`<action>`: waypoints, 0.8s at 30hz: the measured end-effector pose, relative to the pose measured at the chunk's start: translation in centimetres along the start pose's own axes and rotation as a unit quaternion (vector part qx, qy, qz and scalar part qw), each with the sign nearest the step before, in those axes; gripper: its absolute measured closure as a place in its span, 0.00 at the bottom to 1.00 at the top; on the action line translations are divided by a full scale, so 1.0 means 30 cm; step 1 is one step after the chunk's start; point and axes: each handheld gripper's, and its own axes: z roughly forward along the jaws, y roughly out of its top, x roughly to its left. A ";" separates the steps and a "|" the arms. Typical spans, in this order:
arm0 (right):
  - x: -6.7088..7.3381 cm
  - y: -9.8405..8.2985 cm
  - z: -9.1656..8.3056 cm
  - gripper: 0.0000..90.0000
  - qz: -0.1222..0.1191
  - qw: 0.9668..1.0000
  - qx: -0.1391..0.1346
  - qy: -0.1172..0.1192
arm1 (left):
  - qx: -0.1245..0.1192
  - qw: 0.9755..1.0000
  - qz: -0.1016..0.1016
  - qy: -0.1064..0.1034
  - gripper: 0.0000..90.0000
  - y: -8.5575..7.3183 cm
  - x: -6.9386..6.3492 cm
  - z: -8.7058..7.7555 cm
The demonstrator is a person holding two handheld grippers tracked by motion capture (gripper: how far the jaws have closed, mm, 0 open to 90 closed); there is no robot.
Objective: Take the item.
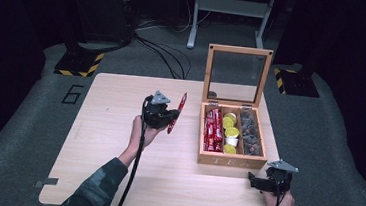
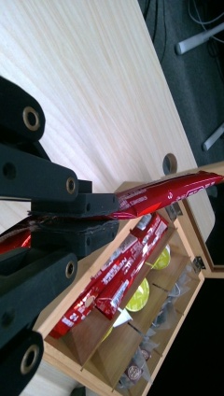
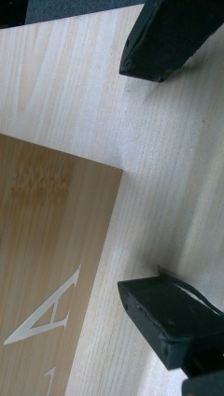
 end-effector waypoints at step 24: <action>0.000 0.000 0.000 0.00 0.000 1.000 -0.001 -0.001 | 0.005 0.998 -0.032 0.061 0.95 -0.066 0.217 -0.045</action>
